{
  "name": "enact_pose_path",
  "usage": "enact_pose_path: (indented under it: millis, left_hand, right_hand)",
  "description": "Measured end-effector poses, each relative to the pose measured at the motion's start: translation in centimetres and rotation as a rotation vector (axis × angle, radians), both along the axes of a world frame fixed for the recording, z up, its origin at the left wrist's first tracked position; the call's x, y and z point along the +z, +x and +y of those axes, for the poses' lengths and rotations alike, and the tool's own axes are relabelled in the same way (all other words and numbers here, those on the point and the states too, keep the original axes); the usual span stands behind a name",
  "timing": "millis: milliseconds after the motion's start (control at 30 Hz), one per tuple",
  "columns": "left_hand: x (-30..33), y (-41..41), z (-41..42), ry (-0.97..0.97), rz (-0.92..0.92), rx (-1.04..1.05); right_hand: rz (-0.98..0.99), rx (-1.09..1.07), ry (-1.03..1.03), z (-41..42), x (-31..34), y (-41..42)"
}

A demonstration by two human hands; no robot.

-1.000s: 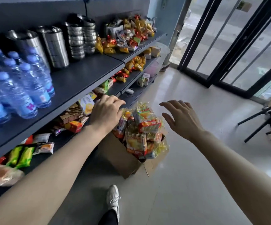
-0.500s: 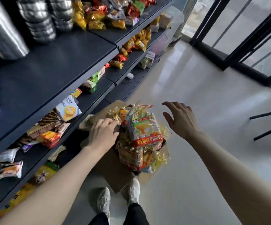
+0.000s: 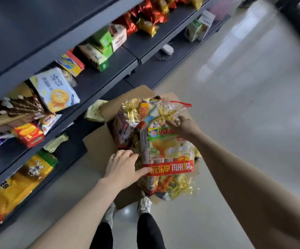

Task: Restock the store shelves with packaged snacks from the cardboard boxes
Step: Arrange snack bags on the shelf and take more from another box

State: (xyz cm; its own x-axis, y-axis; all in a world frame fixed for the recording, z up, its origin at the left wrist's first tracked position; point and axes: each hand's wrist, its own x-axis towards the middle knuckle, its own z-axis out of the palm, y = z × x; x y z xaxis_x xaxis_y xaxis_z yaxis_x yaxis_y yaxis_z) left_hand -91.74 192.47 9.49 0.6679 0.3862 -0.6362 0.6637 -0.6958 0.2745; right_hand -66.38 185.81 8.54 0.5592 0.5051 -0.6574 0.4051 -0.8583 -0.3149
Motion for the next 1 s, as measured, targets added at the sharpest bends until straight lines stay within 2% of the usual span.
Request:
enact_pose_path:
  millis: [167, 333, 667, 867, 1000]
  left_hand:
    - [-1.7, 1.1, -1.2, -0.059, 0.064, -0.051]
    - [-1.5, 1.1, -1.6, -0.155, 0.02, 0.031]
    - [-1.5, -3.0, -0.6, -0.103, -0.122, -0.107]
    - [-4.2, -4.9, 1.3, -0.062, -0.006, -0.054]
    - [-7.8, -5.5, 1.4, -0.123, 0.07, -0.021]
  right_hand:
    - [0.342, -0.187, 0.146, 0.3, -1.0, 1.9]
    - [0.506, -0.238, 0.182, -1.7, -2.7, 3.3]
    - [0.243, -0.385, 0.362, -8.7, 5.5, 0.0]
    - [0.114, -0.547, 0.322, -16.0, 6.5, -6.1]
    - [0.148, -0.645, 0.296, -19.3, 3.9, -10.3]
